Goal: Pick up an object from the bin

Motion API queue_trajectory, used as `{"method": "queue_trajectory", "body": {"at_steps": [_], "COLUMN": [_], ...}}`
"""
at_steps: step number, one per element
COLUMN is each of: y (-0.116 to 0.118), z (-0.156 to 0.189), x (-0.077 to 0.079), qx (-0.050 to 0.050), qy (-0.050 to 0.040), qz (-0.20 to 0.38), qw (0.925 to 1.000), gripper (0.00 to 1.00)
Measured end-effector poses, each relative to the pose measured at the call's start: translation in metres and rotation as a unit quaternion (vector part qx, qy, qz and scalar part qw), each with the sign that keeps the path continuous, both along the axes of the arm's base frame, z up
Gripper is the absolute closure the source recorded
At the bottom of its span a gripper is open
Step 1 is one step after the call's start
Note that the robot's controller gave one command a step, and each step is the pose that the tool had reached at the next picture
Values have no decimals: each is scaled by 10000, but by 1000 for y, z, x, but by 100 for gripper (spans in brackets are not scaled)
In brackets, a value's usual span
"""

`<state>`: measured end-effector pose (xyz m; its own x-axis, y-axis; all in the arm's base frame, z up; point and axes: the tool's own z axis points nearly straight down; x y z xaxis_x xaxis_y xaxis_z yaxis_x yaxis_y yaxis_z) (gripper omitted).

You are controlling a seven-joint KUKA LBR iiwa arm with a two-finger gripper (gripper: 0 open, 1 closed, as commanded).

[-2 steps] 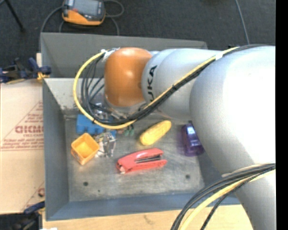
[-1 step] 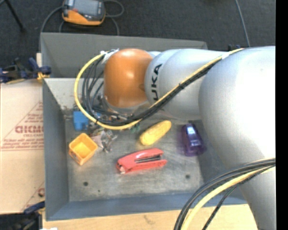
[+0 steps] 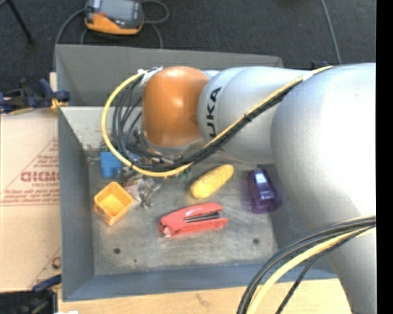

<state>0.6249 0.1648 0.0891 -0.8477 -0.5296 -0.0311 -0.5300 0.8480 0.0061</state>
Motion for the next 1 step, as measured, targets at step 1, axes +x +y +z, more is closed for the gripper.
{"method": "queue_trajectory", "body": {"at_steps": [1], "y": [0], "z": [0], "x": [0], "qx": [1], "qy": [1], "qz": [-4], "qw": [10000], "gripper": [100]}}
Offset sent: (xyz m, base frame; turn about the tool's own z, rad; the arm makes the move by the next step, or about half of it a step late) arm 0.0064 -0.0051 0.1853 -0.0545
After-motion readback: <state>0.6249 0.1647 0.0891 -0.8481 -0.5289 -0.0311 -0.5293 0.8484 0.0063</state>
